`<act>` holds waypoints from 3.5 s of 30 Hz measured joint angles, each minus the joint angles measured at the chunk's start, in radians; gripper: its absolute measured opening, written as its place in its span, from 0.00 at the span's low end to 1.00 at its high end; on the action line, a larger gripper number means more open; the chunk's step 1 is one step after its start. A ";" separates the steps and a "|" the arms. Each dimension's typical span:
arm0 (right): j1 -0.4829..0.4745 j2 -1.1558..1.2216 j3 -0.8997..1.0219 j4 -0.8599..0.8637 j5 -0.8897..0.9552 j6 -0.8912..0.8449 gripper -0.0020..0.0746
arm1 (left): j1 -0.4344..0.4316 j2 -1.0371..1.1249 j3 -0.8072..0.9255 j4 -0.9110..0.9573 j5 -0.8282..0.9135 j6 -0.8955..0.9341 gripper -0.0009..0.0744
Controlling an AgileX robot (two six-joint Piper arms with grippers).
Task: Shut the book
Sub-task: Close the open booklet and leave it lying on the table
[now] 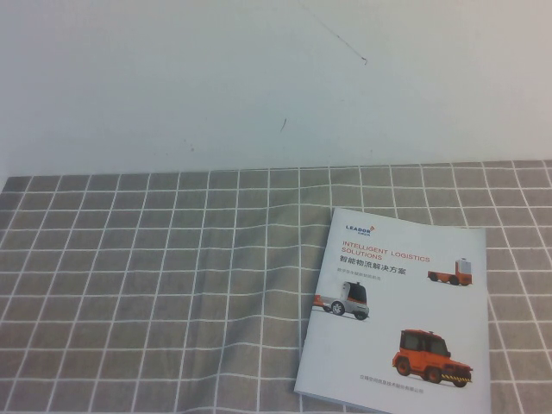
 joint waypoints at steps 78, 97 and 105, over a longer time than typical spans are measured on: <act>0.000 0.000 0.000 0.000 0.000 0.000 0.02 | 0.230 -0.387 0.363 -0.486 -0.209 0.465 0.01; -0.131 -0.138 0.038 -0.142 -0.041 0.000 0.02 | 0.230 -0.387 0.363 -0.492 -0.207 0.465 0.01; -0.322 -0.391 0.194 -0.149 -0.191 0.066 0.02 | 0.230 -0.387 0.363 -0.492 -0.207 0.465 0.01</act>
